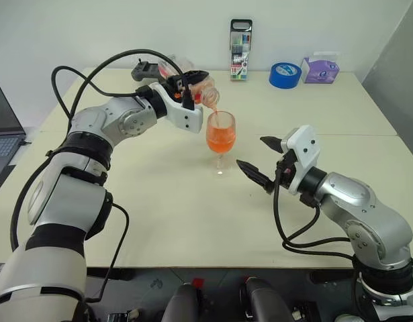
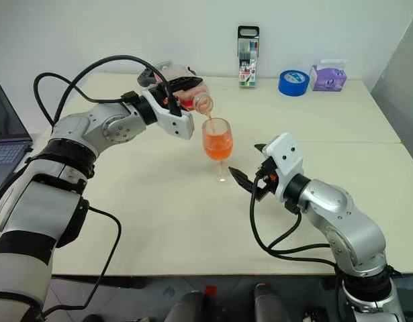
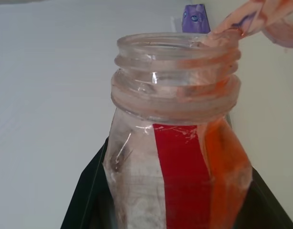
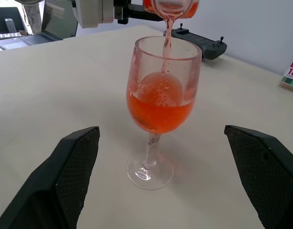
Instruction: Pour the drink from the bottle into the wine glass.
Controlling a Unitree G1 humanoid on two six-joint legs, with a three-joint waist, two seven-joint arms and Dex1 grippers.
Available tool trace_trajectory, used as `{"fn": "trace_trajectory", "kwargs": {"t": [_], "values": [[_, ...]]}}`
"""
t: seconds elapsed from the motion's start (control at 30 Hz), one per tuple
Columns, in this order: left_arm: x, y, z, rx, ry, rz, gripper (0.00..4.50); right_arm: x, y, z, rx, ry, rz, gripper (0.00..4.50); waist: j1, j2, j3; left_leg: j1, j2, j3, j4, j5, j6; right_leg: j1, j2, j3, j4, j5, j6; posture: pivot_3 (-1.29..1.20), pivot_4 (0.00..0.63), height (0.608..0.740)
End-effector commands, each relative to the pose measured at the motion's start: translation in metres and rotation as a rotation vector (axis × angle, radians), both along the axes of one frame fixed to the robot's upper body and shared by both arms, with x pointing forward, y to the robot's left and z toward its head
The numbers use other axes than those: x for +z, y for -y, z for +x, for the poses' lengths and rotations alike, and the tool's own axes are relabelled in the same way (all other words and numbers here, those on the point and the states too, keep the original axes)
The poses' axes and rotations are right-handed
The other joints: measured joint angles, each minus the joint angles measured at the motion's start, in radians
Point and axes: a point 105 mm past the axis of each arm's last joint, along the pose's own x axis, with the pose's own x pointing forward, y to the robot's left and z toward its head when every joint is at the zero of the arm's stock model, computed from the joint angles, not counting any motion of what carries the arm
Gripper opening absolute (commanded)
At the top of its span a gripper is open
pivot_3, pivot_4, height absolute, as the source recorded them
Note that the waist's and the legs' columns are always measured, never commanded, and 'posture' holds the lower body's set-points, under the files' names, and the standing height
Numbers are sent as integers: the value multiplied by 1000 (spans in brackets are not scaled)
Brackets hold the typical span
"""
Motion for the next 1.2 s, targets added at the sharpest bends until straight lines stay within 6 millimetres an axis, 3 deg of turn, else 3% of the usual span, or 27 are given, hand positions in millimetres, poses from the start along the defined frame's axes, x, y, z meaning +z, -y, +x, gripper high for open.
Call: {"fn": "trace_trajectory", "kwargs": {"t": [0.03, 0.27, 0.37, 0.53, 0.63, 0.7, 0.8, 1.0, 1.2], "values": [[25, -2, -5, -14, 54, -75, 1710, 16, -1, -3, 13, 72, 11, 4500, 0, 0, 0, 0, 0, 0, 0, 0, 0, 0, 0, 0, 0, 0, 0, 0, 150, 740], [36, -7, -5, -49, -91, -344, 1710, 19, -2, -3, 20, 81, 14, 4500, 0, 0, 0, 0, 0, 0, 0, 0, 0, 0, 0, 0, 0, 0, 0, 0, 150, 740], [40, -21, -3, -40, -153, -480, 1710, 23, -2, -5, 24, 92, 13, 4500, -2, 0, 0, 0, 0, 0, 0, 0, 0, 0, 0, 0, 1, 0, 0, 0, 150, 740], [46, -54, 2, -3, -244, -790, 1710, 47, -3, -10, 53, 148, 12, 4500, -3, 0, 0, 0, 1, 0, 1, 0, 0, -1, 0, 0, 3, 0, 0, 0, 150, 740], [44, -85, 9, 14, -338, -1147, 1709, 72, 2, -12, 69, 168, -7, 4500, -1, 0, 0, 0, 0, -1, 2, 0, 0, -1, 0, 0, 3, 0, 0, 0, 150, 740], [37, -98, 12, 30, -390, -1301, 1709, 81, 5, -15, 84, 166, -21, 4500, -1, 0, -1, 0, 0, -3, 3, 0, 0, 0, -1, 0, 4, 0, 0, 0, 150, 740], [13, -105, 12, 74, -460, -1382, 1709, 95, 0, -20, 152, 144, -41, 4500, -2, 0, -1, 0, 0, -4, 3, 0, 0, 0, -1, 0, 4, 0, 0, 0, 150, 740], [-44, -123, 9, 225, -571, -1510, 1708, 110, -35, -19, 301, 70, -37, 4500, -3, 0, -1, 1, 2, -5, 4, 0, 0, -1, -4, 0, 6, 0, 0, 0, 150, 740], [-65, -139, 6, 283, -587, -1587, 1708, 108, -53, -9, 366, 60, -100, 4500, 2, -1, -1, 0, 1, -5, 4, 0, 0, -1, -5, 0, 6, 0, 0, 0, 150, 740]]}}
